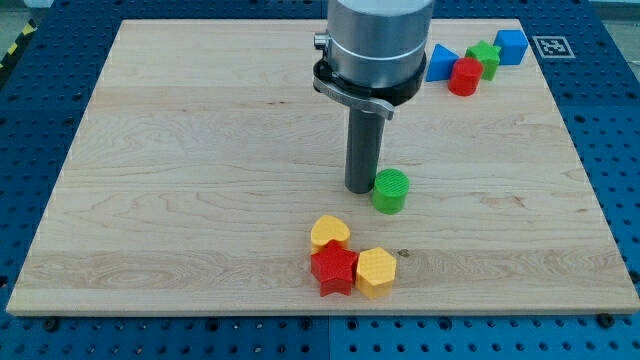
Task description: Move the green circle closer to the group of blocks
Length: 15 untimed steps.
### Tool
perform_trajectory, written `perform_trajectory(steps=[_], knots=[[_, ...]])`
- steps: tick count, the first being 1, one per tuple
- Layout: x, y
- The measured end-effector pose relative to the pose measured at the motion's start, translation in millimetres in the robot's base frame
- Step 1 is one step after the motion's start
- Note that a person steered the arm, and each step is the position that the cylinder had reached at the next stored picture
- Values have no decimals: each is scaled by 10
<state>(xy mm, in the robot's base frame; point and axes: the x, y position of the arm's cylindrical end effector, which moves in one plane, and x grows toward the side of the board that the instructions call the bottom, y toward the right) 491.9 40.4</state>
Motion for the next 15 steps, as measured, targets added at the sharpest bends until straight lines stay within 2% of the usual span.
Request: perform_trajectory(steps=[4,5,6,9,13,15], knots=[[-64,1322],[27,1358],[148,1296],[250,605],[264,449],[447,167]])
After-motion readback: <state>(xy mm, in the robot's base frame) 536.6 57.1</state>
